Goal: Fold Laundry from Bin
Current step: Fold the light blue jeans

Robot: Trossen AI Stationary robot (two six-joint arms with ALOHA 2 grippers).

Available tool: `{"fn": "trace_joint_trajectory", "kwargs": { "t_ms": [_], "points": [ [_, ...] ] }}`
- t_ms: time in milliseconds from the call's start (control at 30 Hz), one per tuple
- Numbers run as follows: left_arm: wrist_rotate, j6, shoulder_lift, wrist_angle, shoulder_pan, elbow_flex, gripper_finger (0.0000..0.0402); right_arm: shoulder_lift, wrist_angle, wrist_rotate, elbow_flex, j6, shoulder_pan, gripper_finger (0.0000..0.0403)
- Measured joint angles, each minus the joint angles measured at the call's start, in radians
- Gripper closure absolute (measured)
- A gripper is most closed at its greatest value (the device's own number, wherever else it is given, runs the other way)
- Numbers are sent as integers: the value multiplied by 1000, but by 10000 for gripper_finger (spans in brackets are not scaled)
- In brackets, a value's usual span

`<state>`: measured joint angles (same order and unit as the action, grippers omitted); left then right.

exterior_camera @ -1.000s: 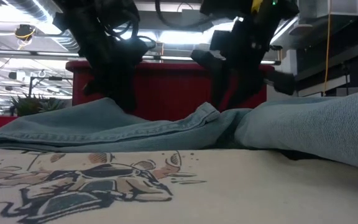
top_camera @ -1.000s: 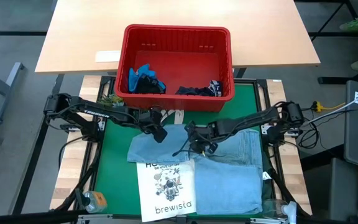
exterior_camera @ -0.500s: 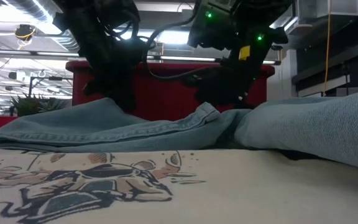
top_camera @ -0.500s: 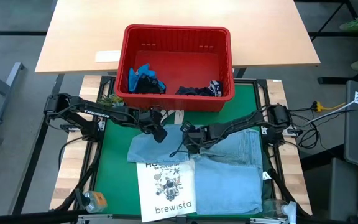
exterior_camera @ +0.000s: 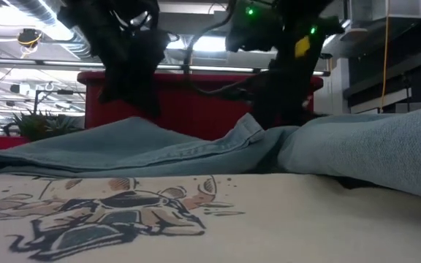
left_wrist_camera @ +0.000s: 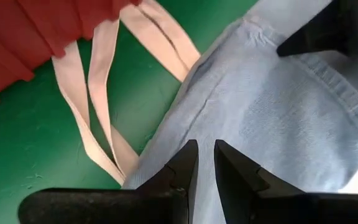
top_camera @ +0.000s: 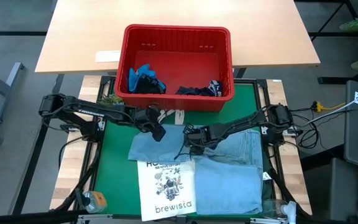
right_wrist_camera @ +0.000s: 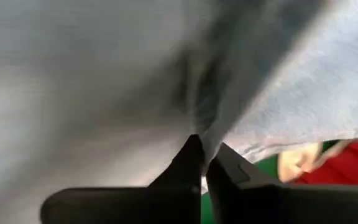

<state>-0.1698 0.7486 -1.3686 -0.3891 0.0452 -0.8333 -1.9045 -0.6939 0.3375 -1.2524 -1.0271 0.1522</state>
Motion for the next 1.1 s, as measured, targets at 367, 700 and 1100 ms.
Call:
{"fn": "trace_joint_trajectory", "kwargs": {
  "t_ms": [367, 700, 1100],
  "points": [
    [-26, 0, 39, -150, -40, -1, 353, 4, -189, -40, -86, 0, 44, 395],
    [-135, 75, 2, -248, -129, 52, 353, 4, -193, -232, -87, -25, 44, 400],
    [-168, 245, -96, -212, -174, 199, 353, 4, -190, -222, -87, -29, 44, 401]
  ]
}}
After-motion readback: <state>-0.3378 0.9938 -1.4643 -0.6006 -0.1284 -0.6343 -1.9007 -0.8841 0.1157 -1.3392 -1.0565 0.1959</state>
